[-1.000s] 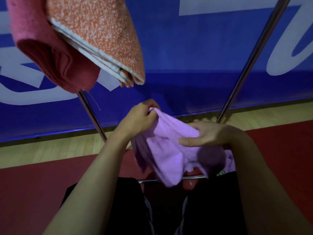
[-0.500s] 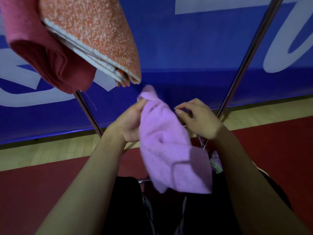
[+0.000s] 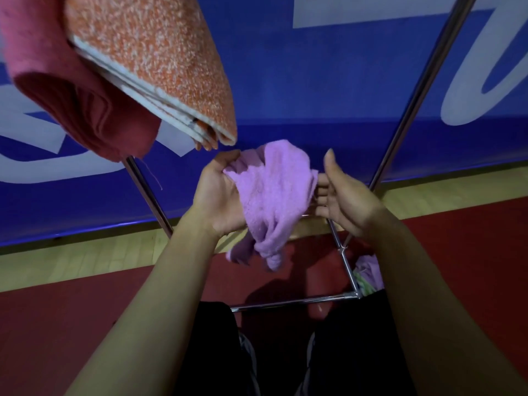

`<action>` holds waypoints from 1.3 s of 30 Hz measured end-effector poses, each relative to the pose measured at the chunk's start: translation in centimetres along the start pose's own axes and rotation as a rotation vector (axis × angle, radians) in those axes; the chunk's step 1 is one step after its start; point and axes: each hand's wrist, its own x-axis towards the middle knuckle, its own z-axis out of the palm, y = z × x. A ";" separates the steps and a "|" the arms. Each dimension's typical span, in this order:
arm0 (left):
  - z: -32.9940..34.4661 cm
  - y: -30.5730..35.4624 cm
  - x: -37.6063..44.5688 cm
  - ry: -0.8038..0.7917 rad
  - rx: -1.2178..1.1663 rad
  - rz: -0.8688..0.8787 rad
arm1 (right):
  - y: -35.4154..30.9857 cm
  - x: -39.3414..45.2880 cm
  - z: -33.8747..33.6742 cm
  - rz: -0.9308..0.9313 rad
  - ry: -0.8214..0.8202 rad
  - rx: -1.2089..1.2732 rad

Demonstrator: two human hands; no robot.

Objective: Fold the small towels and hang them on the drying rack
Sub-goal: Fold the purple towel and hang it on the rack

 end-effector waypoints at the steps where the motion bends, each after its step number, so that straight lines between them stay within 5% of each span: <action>1: -0.5 0.2 0.5 0.035 0.009 0.009 | -0.3 -0.1 0.0 0.009 -0.035 0.052; 3: -1.4 0.3 1.4 0.096 0.002 0.045 | -0.2 -0.4 0.1 0.054 -0.089 0.030; 6: -1.4 0.0 1.7 -0.041 -0.001 0.048 | 0.5 -0.5 0.6 0.030 -0.061 0.036; 11: -2.1 -0.1 1.6 0.255 0.611 0.172 | -0.2 -0.5 -0.5 -0.120 0.262 0.114; 17: -5.8 1.3 0.6 0.366 1.197 0.175 | 0.8 0.5 -4.9 -0.036 0.602 -0.079; 27: -7.2 1.7 2.2 0.578 1.250 0.353 | 1.6 -0.2 -5.2 -0.208 0.541 -0.621; 39: -8.5 1.8 2.6 0.554 1.650 0.056 | 0.5 -0.2 -4.7 -0.279 0.502 -0.125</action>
